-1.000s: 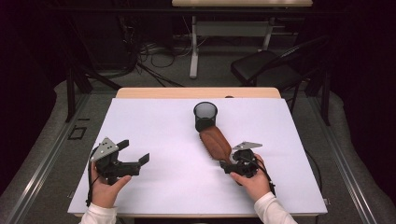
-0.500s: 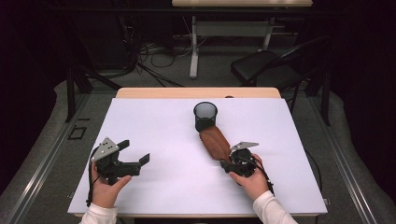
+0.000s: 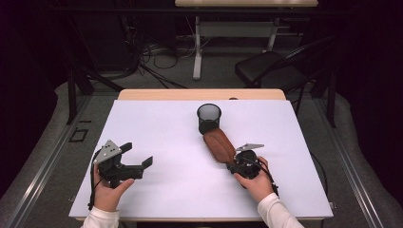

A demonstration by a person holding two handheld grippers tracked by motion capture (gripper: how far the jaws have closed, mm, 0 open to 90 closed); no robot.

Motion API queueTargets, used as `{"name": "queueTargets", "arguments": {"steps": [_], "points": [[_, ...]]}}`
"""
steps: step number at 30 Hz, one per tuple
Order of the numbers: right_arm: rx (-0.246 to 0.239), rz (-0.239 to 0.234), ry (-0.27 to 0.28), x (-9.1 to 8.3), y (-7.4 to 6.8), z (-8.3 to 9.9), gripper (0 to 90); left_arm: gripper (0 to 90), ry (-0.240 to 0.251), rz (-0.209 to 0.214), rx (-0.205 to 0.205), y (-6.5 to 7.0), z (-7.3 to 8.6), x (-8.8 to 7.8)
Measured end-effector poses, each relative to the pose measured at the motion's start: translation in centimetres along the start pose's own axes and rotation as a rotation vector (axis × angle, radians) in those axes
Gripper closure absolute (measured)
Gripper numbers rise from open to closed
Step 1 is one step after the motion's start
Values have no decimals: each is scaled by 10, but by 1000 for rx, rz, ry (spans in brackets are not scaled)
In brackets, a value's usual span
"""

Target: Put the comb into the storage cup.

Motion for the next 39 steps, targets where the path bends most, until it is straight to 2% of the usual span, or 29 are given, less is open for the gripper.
{"name": "queueTargets", "arguments": {"steps": [5, 9, 19, 28, 39], "points": [[-40, 22, -12, 0, -1, 0, 704, 20, -1, 1, 0, 0, 0, 1], [-54, 15, -9, 0, 0, 0, 708, 20, -2, -1, 3, 0, 0, 1], [-57, 16, -21, -3, -1, 0, 717, 21, -3, -4, 6, 0, 0, 1], [-59, 7, -7, -9, -1, 0, 715, 21, -2, -6, 4, -1, 0, 0], [-59, -12, 36, -22, -2, 2, 716, 21, -1, -9, 5, -1, 1, -1]]}}
Point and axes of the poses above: each handheld gripper's, and its own axes: x roughly forward along the jaws, z roughly out of its underside, y roughly to its right, the point moved 2 cm from there along x, roughly forward along the jaws, and after that the axes turned 10 degrees about -y, right-handed, at the moved point
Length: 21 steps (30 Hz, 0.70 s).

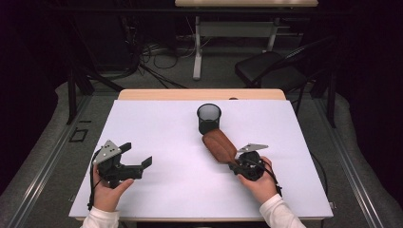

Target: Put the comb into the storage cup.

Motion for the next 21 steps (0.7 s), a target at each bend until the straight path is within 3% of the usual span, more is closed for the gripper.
{"name": "queueTargets", "arguments": {"steps": [7, 21], "points": [[14, -30, 15, -7, 0, 1, 716, 21, -2, 1, 0, 0, 0, 0], [-31, -38, 72, -18, -7, -1, 716, 21, -4, 1, 0, 1, 0, 1]]}}
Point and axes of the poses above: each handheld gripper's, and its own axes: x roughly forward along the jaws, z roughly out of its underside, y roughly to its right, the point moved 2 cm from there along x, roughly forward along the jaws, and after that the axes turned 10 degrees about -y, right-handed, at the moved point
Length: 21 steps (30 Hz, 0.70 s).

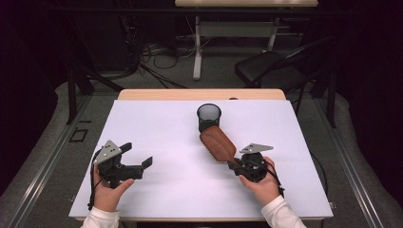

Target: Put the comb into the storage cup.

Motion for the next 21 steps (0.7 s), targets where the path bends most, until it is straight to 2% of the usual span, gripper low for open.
{"name": "queueTargets", "arguments": {"steps": [4, 15, 21], "points": [[10, -9, 12, -1, 0, 0, 716, 21, 0, 2, 1, 0, 0, 0], [4, -10, 65, -7, -1, -1, 716, 21, -1, 3, 3, 1, 0, 1], [0, -12, 76, -8, -3, -1, 715, 21, -2, 5, 3, 1, 0, 1]]}}
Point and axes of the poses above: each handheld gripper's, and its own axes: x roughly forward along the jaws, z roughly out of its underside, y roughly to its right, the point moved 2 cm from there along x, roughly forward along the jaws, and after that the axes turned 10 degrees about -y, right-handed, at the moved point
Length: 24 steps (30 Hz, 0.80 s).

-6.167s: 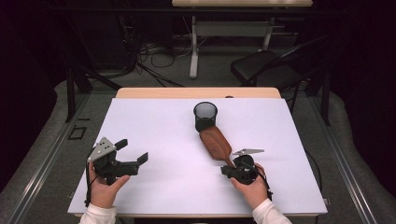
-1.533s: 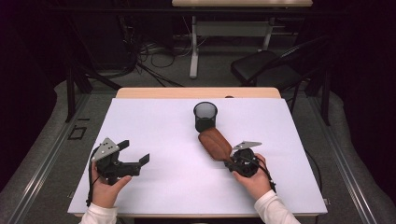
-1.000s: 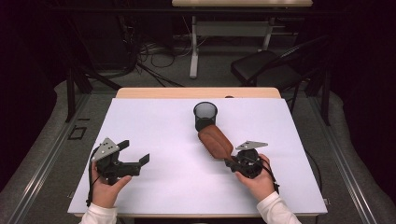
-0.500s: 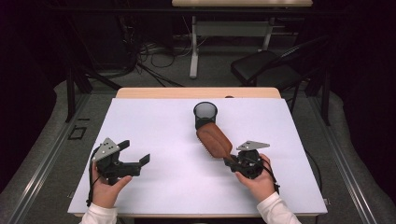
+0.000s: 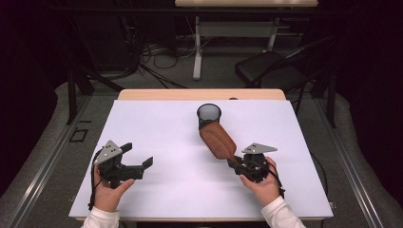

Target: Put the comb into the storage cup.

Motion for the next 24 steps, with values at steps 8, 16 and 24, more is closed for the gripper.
{"name": "queueTargets", "arguments": {"steps": [8, 16, 24], "points": [[-7, -5, 14, 0, -4, 0, 715, 21, -4, 0, 1, 1, 0, 1], [-9, -12, 27, -1, -7, 0, 715, 21, -1, 9, 6, 4, -1, 1], [-21, -21, 38, 0, -11, -1, 715, 21, -4, 15, 13, 6, -2, 1]]}}
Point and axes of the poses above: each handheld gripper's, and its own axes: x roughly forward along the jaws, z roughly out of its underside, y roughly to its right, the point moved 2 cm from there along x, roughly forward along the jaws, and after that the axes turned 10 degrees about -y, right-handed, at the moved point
